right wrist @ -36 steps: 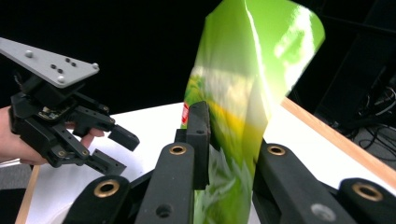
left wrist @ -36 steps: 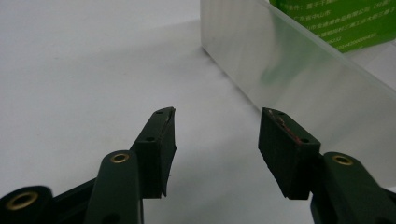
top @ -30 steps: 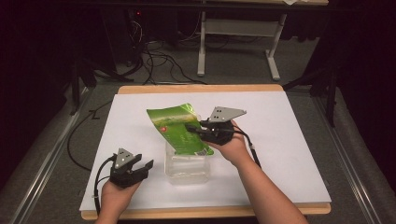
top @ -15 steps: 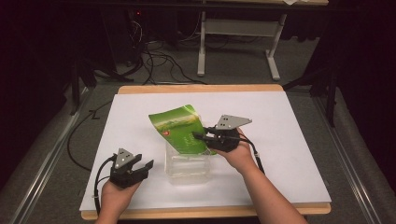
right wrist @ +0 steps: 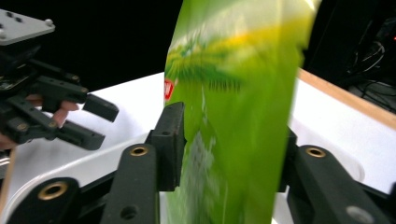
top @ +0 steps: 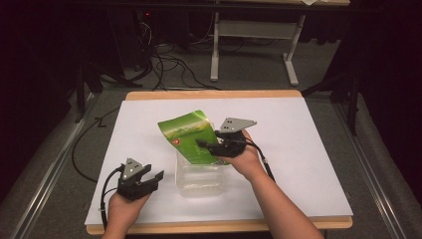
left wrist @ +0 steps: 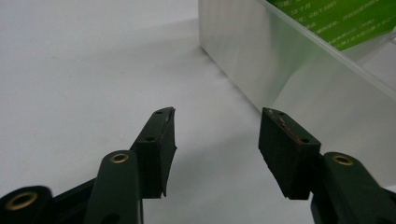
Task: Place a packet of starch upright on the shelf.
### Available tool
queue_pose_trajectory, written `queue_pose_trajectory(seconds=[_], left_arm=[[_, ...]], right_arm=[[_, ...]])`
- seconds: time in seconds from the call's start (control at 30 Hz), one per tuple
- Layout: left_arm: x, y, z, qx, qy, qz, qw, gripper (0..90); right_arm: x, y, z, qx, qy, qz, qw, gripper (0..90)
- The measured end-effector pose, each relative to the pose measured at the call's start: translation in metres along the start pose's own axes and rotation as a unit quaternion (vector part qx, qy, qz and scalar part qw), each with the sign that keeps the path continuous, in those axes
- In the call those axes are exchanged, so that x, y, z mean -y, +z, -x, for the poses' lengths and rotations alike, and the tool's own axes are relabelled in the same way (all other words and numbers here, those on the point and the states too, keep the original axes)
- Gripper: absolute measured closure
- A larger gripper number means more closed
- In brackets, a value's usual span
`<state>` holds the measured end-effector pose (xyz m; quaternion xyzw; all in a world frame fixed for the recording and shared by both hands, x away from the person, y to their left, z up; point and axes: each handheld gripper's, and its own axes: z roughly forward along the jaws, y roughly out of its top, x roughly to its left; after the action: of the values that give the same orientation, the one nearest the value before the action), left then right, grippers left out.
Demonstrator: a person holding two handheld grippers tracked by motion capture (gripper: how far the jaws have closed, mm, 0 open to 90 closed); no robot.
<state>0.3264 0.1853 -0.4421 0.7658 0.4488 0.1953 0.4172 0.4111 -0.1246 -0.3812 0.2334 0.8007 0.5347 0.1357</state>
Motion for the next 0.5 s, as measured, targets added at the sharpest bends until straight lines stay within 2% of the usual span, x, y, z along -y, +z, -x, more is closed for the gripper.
queue_pose_trajectory(seconds=[0.07, 0.1, 0.13, 0.17, 0.2, 0.3, 0.37, 0.43, 0.5], left_arm=[[0.000, 0.000, 0.000, 0.000, 0.000, 0.001, 1.0000, 46.5], [0.000, -0.001, 0.000, 0.000, 0.000, 0.001, 1.0000, 46.5], [0.000, -0.001, 0.000, 0.000, 0.000, 0.002, 1.0000, 46.5], [0.000, -0.001, 0.000, 0.000, 0.000, 0.002, 1.0000, 46.5], [0.000, -0.001, 0.000, 0.000, 0.000, 0.002, 1.0000, 46.5], [0.000, -0.001, 0.000, 0.000, -0.001, 0.002, 1.0000, 46.5], [0.000, -0.001, 0.000, -0.001, 0.000, 0.001, 1.0000, 46.5], [0.000, -0.001, 0.000, -0.001, 0.001, 0.000, 1.0000, 46.5], [0.000, -0.001, 0.000, 0.000, 0.001, 0.000, 1.0000, 46.6]], right_arm=[[-0.006, 0.005, -0.001, 0.004, -0.002, -0.011, 0.9999, 69.2], [-0.007, 0.007, -0.002, 0.002, -0.002, -0.015, 0.9999, 76.4], [-0.009, 0.009, -0.002, -0.001, -0.004, -0.015, 0.9999, 87.7], [-0.010, 0.010, -0.003, 0.003, -0.005, -0.017, 0.9998, 90.0], [-0.010, 0.011, -0.004, 0.010, -0.008, -0.018, 0.9998, 90.0], [-0.010, 0.010, -0.006, 0.001, -0.004, 0.008, 1.0000, 90.0], [-0.009, 0.006, -0.009, -0.009, -0.007, 0.040, 0.9992, 90.0], [-0.008, 0.003, -0.011, -0.013, -0.003, 0.077, 0.9970, 90.0], [-0.005, 0.003, -0.012, -0.011, -0.005, 0.083, 0.9965, 90.0]])
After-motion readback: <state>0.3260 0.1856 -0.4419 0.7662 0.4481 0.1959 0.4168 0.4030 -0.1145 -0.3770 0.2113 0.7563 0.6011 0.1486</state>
